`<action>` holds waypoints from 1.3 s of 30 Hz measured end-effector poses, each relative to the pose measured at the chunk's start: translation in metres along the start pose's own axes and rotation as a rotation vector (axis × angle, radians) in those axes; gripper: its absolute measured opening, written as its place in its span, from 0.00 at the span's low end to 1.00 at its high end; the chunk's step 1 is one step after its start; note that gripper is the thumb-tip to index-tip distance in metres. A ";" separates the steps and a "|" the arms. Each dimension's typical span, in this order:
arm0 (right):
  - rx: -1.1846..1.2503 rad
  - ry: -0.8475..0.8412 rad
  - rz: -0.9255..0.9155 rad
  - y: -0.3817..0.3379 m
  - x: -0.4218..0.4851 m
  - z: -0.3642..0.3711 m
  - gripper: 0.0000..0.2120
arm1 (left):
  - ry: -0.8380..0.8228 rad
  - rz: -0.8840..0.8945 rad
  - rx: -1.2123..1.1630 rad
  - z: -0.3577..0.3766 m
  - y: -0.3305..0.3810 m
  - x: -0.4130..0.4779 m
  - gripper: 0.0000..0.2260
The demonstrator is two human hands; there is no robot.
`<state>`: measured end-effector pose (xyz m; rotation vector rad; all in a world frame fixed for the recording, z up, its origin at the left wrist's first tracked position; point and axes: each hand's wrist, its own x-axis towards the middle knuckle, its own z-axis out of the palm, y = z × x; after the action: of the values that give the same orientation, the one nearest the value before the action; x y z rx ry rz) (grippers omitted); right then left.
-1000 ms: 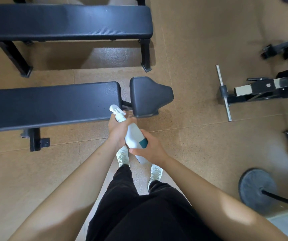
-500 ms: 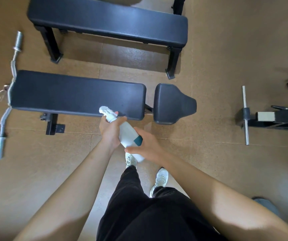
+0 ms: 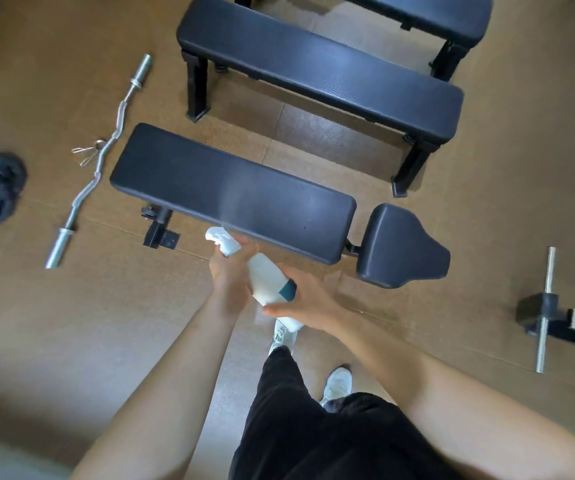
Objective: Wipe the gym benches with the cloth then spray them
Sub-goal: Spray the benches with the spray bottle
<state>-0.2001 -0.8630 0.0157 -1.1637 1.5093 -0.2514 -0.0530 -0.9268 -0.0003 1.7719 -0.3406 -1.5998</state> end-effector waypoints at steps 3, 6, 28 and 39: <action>-0.008 -0.044 0.000 -0.003 0.001 -0.005 0.34 | 0.057 -0.042 0.005 -0.001 -0.002 0.001 0.14; 0.018 -0.043 0.012 0.001 -0.002 -0.009 0.33 | 0.079 -0.050 0.032 0.006 -0.006 -0.002 0.19; 0.314 0.224 0.043 0.273 -0.214 -0.170 0.33 | -0.246 -0.068 0.131 0.271 -0.213 -0.187 0.22; 0.403 0.192 0.062 0.357 -0.285 -0.230 0.30 | -0.153 -0.004 0.259 0.344 -0.279 -0.265 0.26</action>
<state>-0.6209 -0.5717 0.0173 -0.7871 1.5671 -0.6085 -0.5036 -0.6755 0.0253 1.8422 -0.6416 -1.7631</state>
